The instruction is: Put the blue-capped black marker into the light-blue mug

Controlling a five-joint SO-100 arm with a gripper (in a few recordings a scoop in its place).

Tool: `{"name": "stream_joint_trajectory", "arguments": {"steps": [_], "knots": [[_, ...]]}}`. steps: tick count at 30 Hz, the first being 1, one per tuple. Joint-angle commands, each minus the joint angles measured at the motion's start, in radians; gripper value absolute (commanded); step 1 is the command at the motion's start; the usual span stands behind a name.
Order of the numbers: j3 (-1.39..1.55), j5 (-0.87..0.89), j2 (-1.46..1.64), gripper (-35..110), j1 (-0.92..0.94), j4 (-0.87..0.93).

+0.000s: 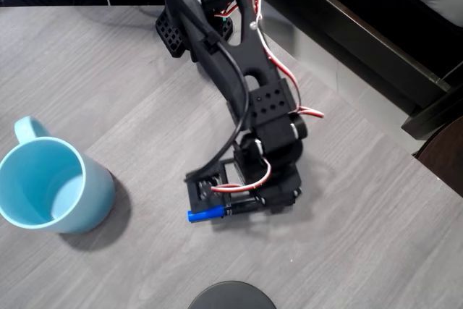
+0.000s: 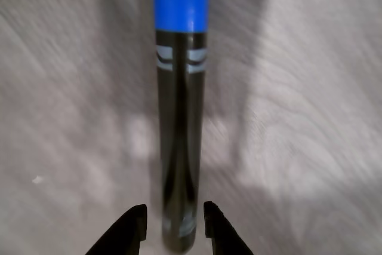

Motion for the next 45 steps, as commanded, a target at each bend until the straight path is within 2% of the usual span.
{"name": "stream_joint_trajectory", "arguments": {"steps": [1,5,6,7,16,25,30,38,45], "knots": [[-0.089,0.006,-0.035,15,-0.025,0.023],[-0.126,0.006,-0.083,15,-0.026,0.032],[-0.126,0.006,-0.087,11,-0.025,0.028],[-0.129,0.008,-0.094,0,-0.023,0.021],[-0.195,0.023,-0.098,0,-0.002,0.087],[-0.446,0.052,0.035,0,0.081,0.304],[-0.699,0.107,0.11,0,0.164,0.492],[-0.712,0.178,0.357,0,0.373,0.463],[-0.703,0.261,0.442,0,0.523,0.503]]}}
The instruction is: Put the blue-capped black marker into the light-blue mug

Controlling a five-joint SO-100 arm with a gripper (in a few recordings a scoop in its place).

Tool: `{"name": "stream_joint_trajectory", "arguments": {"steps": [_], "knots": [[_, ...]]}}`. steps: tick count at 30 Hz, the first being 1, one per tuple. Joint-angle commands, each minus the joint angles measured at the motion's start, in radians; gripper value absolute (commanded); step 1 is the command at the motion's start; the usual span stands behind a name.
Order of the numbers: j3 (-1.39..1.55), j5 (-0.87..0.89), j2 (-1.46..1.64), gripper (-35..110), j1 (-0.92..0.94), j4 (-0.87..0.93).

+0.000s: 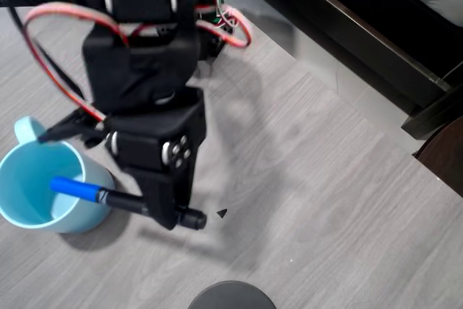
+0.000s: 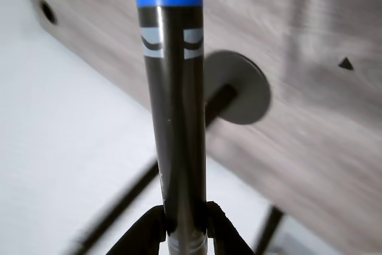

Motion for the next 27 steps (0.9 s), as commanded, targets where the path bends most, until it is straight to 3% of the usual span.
{"name": "stream_joint_trajectory", "arguments": {"steps": [1,14,27], "knots": [[-0.025,0.067,0.057,0,0.086,0.02],[-0.009,0.43,-0.009,0,0.241,-0.097],[-0.008,0.483,-0.052,0,0.215,-0.21]]}}
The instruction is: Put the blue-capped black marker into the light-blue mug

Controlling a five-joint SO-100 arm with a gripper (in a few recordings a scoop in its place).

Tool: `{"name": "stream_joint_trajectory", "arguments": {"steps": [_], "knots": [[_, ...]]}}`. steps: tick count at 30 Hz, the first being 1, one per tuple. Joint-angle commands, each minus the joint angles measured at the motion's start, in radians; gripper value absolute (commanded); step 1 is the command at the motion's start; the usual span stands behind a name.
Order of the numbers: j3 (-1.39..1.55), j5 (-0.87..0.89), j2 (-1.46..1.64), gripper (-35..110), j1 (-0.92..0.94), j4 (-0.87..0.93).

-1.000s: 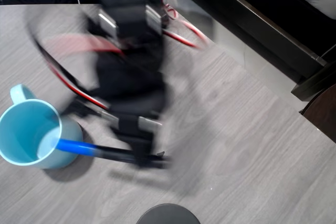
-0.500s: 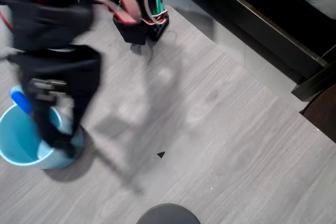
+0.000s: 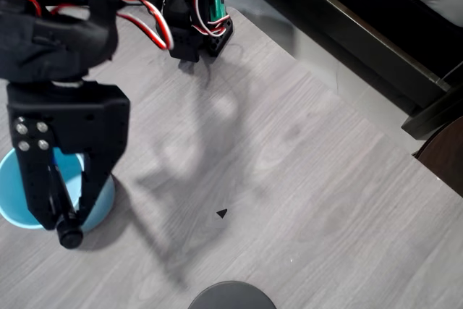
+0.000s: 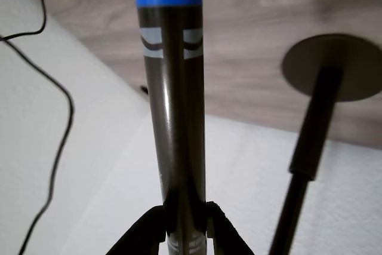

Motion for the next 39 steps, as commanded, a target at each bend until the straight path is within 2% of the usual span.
{"name": "stream_joint_trajectory", "arguments": {"steps": [1,13,24,28,35,39], "knots": [[-0.009,0.008,-0.021,0,0.011,-0.046],[-0.009,0.058,-0.19,0,0.035,-0.16],[-0.009,0.052,-0.253,0,0.044,-0.166],[-0.009,0.048,-0.249,6,0.048,-0.152],[-0.009,0.046,-0.216,35,0.057,-0.124],[-0.009,0.046,-0.192,38,0.063,-0.117]]}}
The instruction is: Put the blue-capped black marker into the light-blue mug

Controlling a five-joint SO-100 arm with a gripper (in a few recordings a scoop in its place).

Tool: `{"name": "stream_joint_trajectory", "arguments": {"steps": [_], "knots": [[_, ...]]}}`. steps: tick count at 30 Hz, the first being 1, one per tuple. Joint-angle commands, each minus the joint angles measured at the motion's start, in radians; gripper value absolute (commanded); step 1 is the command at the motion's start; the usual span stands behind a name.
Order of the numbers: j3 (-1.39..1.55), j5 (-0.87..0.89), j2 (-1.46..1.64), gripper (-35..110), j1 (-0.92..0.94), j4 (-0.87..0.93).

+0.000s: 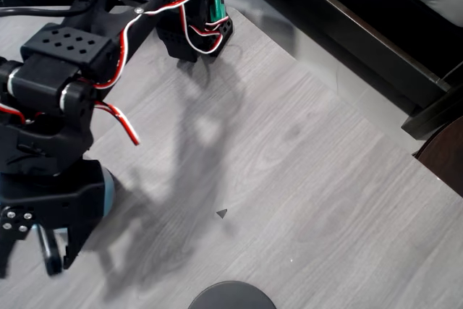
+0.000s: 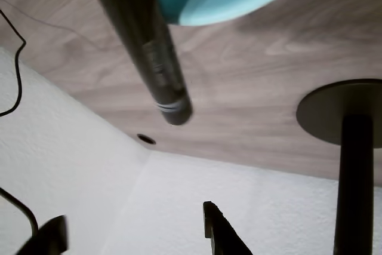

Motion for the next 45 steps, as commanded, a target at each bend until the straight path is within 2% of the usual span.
{"name": "stream_joint_trajectory", "arguments": {"steps": [1,13,15,19,24,26,28,32,34,45], "knots": [[-0.009,-0.003,0.077,38,0.003,0.008],[-0.009,-0.043,0.158,34,-0.017,0.04],[-0.009,-0.114,0.186,30,-0.054,0.051],[-0.009,-0.322,0.219,0,-0.176,0.144],[-0.006,-0.563,0.238,0,-0.321,0.394],[0.083,-0.609,0.279,0,-0.371,0.46],[0.337,-0.629,0.425,0,-0.414,0.373],[0.917,-0.655,0.841,0,-0.474,0.025],[1.097,-0.673,0.983,0,-0.489,-0.069],[1.451,-0.81,1.173,0,-0.529,-0.176]]}}
